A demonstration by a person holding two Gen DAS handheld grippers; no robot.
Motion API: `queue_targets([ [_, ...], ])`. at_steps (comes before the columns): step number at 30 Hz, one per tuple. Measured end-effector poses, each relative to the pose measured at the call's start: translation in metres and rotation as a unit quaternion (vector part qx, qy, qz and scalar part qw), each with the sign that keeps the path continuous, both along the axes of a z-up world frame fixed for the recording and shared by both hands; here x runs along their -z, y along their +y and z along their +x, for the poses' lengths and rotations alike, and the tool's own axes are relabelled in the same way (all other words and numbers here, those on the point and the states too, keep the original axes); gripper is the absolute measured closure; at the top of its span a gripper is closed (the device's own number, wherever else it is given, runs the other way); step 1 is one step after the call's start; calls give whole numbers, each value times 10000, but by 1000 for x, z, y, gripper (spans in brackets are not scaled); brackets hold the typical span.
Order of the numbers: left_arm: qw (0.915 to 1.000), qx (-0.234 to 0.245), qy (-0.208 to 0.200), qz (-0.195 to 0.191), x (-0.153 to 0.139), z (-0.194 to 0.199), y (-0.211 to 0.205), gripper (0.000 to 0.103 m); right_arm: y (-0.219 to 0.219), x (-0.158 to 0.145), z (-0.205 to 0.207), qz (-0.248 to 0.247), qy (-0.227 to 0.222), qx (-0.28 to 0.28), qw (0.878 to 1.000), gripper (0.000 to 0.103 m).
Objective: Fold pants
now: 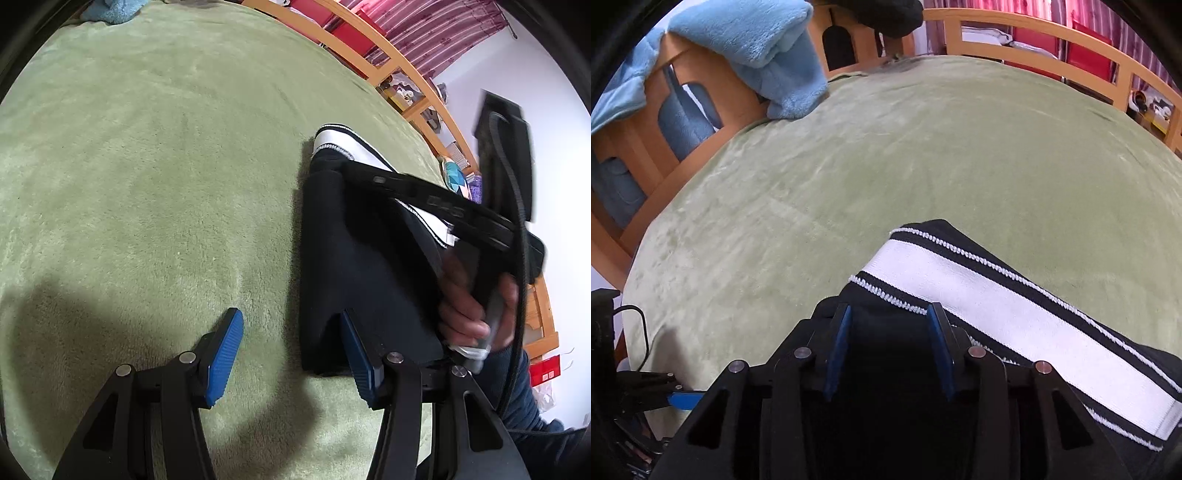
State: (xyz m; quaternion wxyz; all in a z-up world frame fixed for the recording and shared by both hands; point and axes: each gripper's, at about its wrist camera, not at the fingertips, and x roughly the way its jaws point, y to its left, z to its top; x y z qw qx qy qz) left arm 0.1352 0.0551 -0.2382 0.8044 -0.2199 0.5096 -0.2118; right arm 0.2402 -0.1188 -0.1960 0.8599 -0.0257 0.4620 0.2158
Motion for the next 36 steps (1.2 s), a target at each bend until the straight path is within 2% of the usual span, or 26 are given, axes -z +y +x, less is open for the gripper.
queue_targets([
  [3, 9998, -16, -8, -189, -3, -1, 5, 52, -18, -16, -17, 253, 19, 207, 9995, 62],
  [8, 9989, 151, -114, -428, -8, -4, 5, 52, -73, -33, -70, 169, -246, 776, 9965, 62],
  [13, 9979, 130, 102, -619, 0, -2, -11, 52, -143, -24, -127, -73, -289, 1783, 9835, 62],
  [15, 9982, 24, 124, -579, 4, -3, -15, 52, -162, -8, -145, -229, -197, 2029, 9787, 68],
  [19, 9981, -187, 180, -564, 8, -2, -21, 51, -187, 2, -173, 223, -366, 1948, 9799, 77],
  [21, 9972, -290, 213, -654, 9, 1, -21, 51, -194, 2, -173, 368, -321, 2087, 9768, 85],
  [24, 9972, -361, 200, -618, 8, 4, -28, 51, -197, 12, -163, 413, -250, 2261, 9729, 86],
  [26, 9987, -341, 88, -375, 3, 0, -35, 61, -190, 19, -152, 222, -198, 2265, 9736, 86],
  [27, 9989, -338, 50, -318, 0, 0, -39, 65, -188, 15, -148, 108, -173, 2274, 9736, 86],
  [29, 9992, -228, -82, -328, -12, -3, -38, 80, -188, 4, -149, 143, -108, 2283, 9734, 87],
  [30, 9991, -190, -114, -369, -17, -4, -36, 81, -191, -4, -153, 251, -129, 2290, 9730, 86],
  [32, 9987, -120, -212, -446, -31, -5, -36, 84, -202, -22, -170, 376, -242, 2471, 9680, 68],
  [33, 9987, -101, -301, -401, -42, -6, -39, 84, -211, -30, -179, 315, -295, 2613, 9643, 65],
  [36, 9978, -13, -601, -264, -72, -9, -51, 85, -241, -58, -208, 241, -517, 3032, 9512, 65],
])
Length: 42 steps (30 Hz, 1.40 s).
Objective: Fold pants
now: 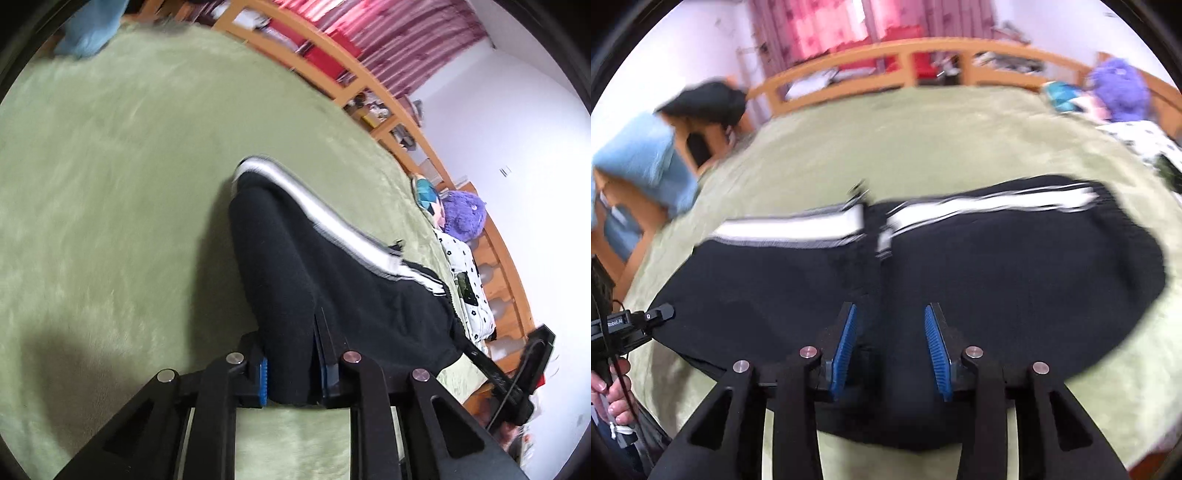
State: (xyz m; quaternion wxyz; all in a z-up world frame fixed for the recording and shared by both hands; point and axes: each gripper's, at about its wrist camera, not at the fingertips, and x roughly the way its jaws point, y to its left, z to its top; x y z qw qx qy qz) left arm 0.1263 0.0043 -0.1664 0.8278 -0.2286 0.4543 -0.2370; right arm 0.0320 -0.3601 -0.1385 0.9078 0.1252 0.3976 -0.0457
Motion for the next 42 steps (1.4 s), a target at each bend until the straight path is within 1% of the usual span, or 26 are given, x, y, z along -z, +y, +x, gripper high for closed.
queue_targets([
  [3, 9994, 85, -324, 47, -33, -5, -15, 87, -34, -25, -33, 52, -252, 384, 9989, 63],
  [4, 9985, 168, -501, 113, -52, -7, -27, 87, -46, -31, -43, 52, -361, 461, 9983, 61],
  [5, 9979, 206, -605, 145, -62, -9, -33, 87, -59, -34, -53, 55, -442, 511, 9977, 59],
  [7, 9941, 331, -956, 383, -93, -17, -62, 87, -82, -39, -67, -27, -447, 673, 9967, 59],
  [10, 9880, 426, -1334, 650, -129, -25, -107, 87, -114, -46, -84, 48, -531, 825, 9952, 59],
  [12, 9860, 434, -1490, 610, -146, -28, -131, 87, -130, -49, -91, 14, -591, 856, 9946, 59],
  [13, 9836, 549, -1608, 609, -158, -29, -152, 87, -138, -51, -95, -42, -616, 907, 9940, 59],
  [15, 9795, 636, -1799, 650, -172, -32, -178, 87, -156, -51, -102, -100, -583, 1039, 9928, 59],
  [17, 9732, 865, -2016, 693, -188, -36, -220, 87, -175, -48, -109, -20, -534, 1112, 9924, 59],
  [19, 9683, 1104, -2133, 687, -195, -40, -256, 87, -193, -42, -115, -16, -429, 1230, 9915, 59],
  [23, 9592, 1487, -2304, 691, -191, -50, -327, 87, -223, -28, -127, -74, -159, 1505, 9885, 59],
  [26, 9544, 1892, -2245, 540, -170, -52, -390, 87, -242, -16, -138, 24, 2, 1590, 9873, 59],
  [27, 9541, 1975, -2194, 503, -163, -53, -400, 87, -248, -13, -142, 24, 43, 1634, 9866, 59],
  [28, 9540, 2108, -2087, 435, -148, -51, -425, 87, -254, -7, -148, 40, 88, 1696, 9855, 59],
  [29, 9534, 2192, -2027, 442, -138, -52, -436, 87, -261, -1, -153, 86, 149, 1769, 9841, 59],
  [31, 9514, 2578, -1606, 509, -102, -51, -477, 85, -273, 10, -161, 212, 265, 1868, 9818, 59],
  [32, 9475, 2838, -1364, 555, -88, -50, -493, 83, -278, 16, -163, 260, 322, 1909, 9807, 59],
  [33, 9451, 2988, -1197, 571, -79, -50, -502, 82, -283, 22, -166, 293, 365, 1961, 9795, 59],
  [34, 9422, 3167, -968, 504, -67, -52, -509, 81, -287, 27, -169, 315, 390, 1985, 9788, 59],
  [35, 9410, 3251, -854, 403, -61, -54, -510, 78, -290, 31, -169, 330, 416, 1975, 9789, 59],
  [36, 9410, 3242, -891, 372, -61, -57, -505, 76, -290, 33, -169, 321, 423, 1960, 9792, 59],
  [37, 9405, 3234, -977, 362, -64, -60, -499, 70, -291, 35, -168, 280, 407, 1943, 9797, 59],
  [38, 9392, 3233, -1108, 320, -71, -62, -488, 62, -291, 35, -166, 229, 367, 1902, 9808, 59],
  [39, 9401, 3186, -1171, 307, -75, -62, -480, 55, -291, 33, -163, 197, 310, 1840, 9822, 59],
  [40, 9428, 3071, -1253, 341, -82, -60, -469, 40, -290, 31, -160, 172, 232, 1767, 9838, 59],
  [42, 9467, 2832, -1448, 501, -94, -50, -451, 39, -288, 23, -151, 168, 49, 1637, 9864, 59],
])
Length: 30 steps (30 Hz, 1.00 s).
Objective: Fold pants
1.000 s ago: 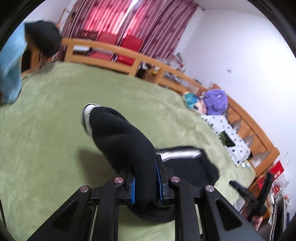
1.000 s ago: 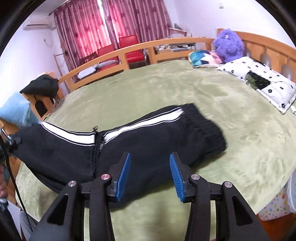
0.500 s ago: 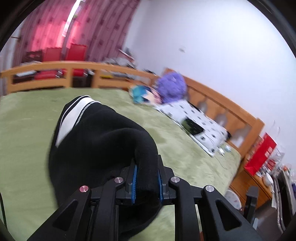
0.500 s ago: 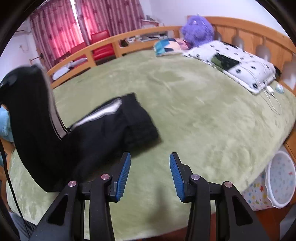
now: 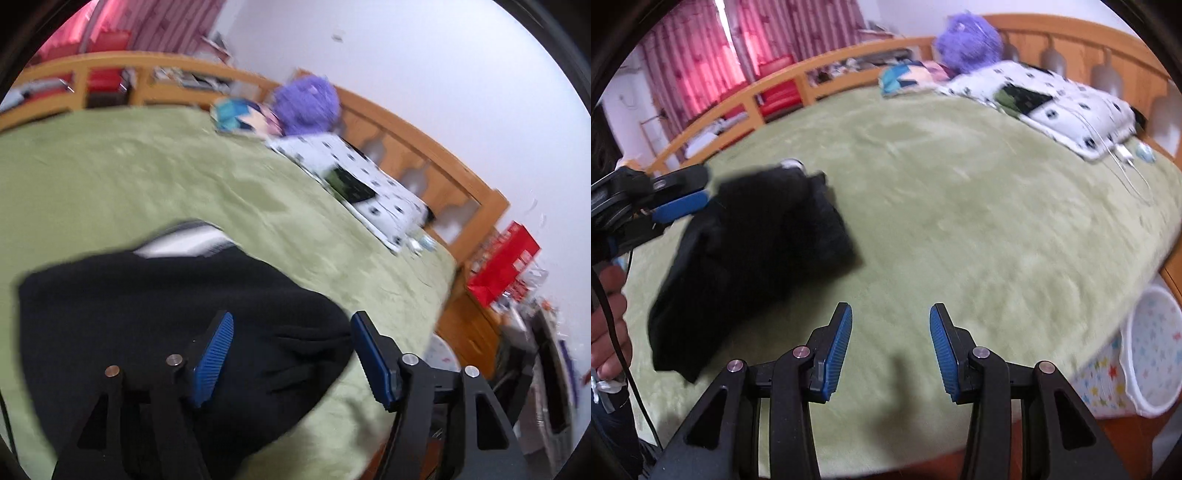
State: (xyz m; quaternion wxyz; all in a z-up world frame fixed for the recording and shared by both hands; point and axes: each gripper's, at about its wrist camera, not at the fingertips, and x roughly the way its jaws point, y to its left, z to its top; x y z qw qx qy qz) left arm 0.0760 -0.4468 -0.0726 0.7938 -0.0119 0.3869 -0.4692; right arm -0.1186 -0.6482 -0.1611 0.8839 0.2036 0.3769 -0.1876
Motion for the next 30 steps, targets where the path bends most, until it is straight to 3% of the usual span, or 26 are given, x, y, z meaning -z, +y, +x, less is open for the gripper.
queue_targets([
  [3, 9978, -475, -294, 360, -6, 16, 40, 38, 2, -17, 19, 59, -380, -282, 9989, 55],
  [7, 9892, -1199, -143, 828, 11, 36, 103, 38, 13, -43, 50, 35, -924, -686, 9933, 43],
  [10, 9827, -1507, 44, 1072, 33, 40, 130, 38, 20, -54, 77, 84, -1309, -940, 9869, 43],
  [12, 9794, -1627, 317, 1149, 49, 43, 142, 38, 28, -52, 99, -131, -1155, -1039, 9878, 49],
  [13, 9781, -1657, 476, 1164, 57, 45, 147, 38, 34, -43, 113, -343, -834, -1196, 9887, 65],
  [17, 9764, -1696, 849, 1030, 76, 44, 157, 38, 43, 0, 111, -924, 111, -1283, 9874, 67],
  [19, 9772, -1566, 1123, 895, 87, 43, 158, 37, 29, 28, 98, -613, 478, -1268, 9889, 62],
  [21, 9785, -1426, 1328, 674, 96, 44, 157, 34, 18, 38, 83, -278, 428, -1144, 9921, 61],
  [24, 9777, -1410, 1503, 404, 106, 51, 156, 29, 21, 14, 76, -659, 181, -1108, 9915, 56],
  [26, 9762, -1443, 1577, 359, 111, 57, 155, 24, 16, -5, 79, -603, -168, -1030, 9927, 35],
  [28, 9752, -1450, 1642, 302, 117, 63, 153, 22, 7, -15, 93, -329, -472, -1102, 9922, 26],
  [30, 9737, -1465, 1724, 278, 124, 71, 151, 18, 1, -11, 115, -179, -443, -1221, 9914, 26],
])
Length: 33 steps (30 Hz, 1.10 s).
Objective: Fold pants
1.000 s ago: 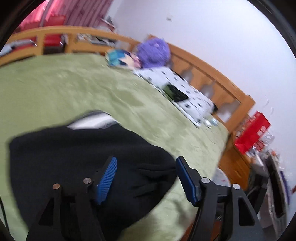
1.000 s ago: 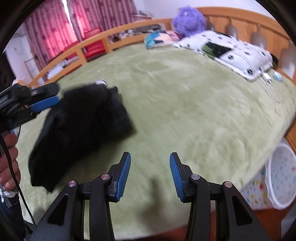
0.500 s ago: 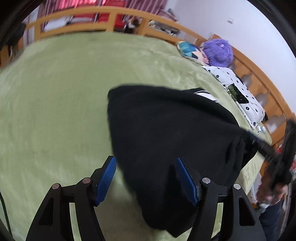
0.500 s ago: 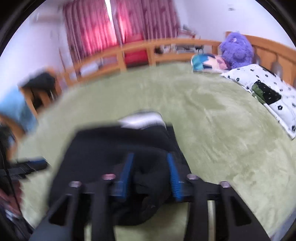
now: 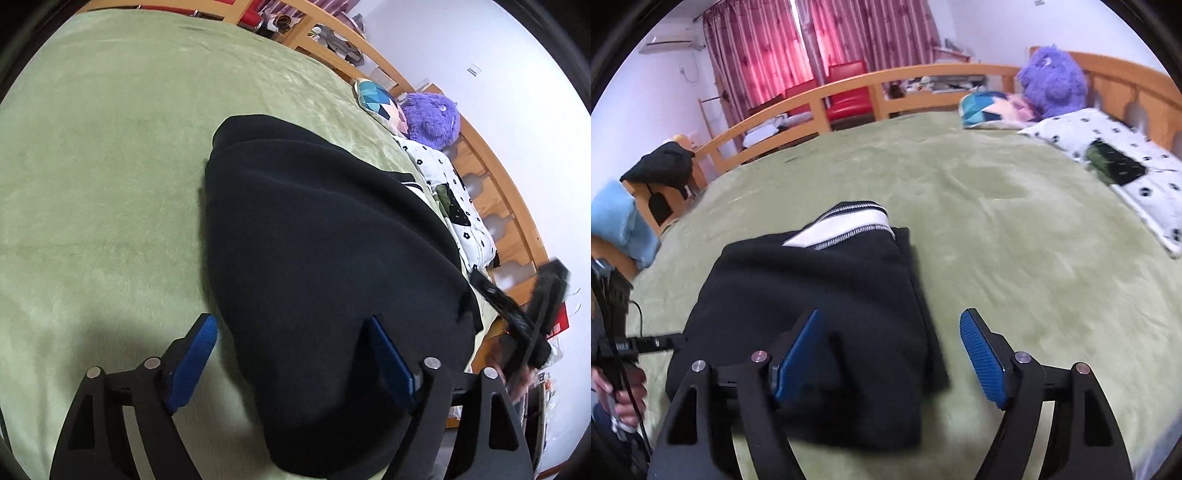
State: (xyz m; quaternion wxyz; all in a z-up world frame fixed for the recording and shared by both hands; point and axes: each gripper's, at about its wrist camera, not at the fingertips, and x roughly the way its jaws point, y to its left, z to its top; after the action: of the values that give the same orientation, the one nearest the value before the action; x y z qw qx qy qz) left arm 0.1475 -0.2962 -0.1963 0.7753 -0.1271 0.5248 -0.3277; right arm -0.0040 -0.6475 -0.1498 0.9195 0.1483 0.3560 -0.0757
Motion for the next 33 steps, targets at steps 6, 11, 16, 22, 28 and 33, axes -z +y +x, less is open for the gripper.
queue_targets([
  [6, 9992, 139, 263, -275, 23, 19, -15, 12, -21, 53, 51, 526, 720, -228, 9958, 26],
  [11, 9986, 185, 305, -382, 37, 28, -35, 14, -39, 78, 62, 1363, 872, -444, 9858, 19],
  [16, 9978, 152, 390, -518, 38, 30, -32, 40, -30, 84, 67, 1566, 852, -421, 9831, 17],
  [22, 9967, 375, 213, -684, 12, 24, -20, 68, -12, 67, 63, 1143, 781, -268, 9900, 43],
  [28, 9966, 408, -67, -706, -24, 5, 17, 73, 32, 25, 48, 791, 628, -148, 9948, 67],
  [33, 9975, 215, -55, -667, -43, 1, 84, 73, 91, 5, 37, 674, 616, -239, 9955, 72],
])
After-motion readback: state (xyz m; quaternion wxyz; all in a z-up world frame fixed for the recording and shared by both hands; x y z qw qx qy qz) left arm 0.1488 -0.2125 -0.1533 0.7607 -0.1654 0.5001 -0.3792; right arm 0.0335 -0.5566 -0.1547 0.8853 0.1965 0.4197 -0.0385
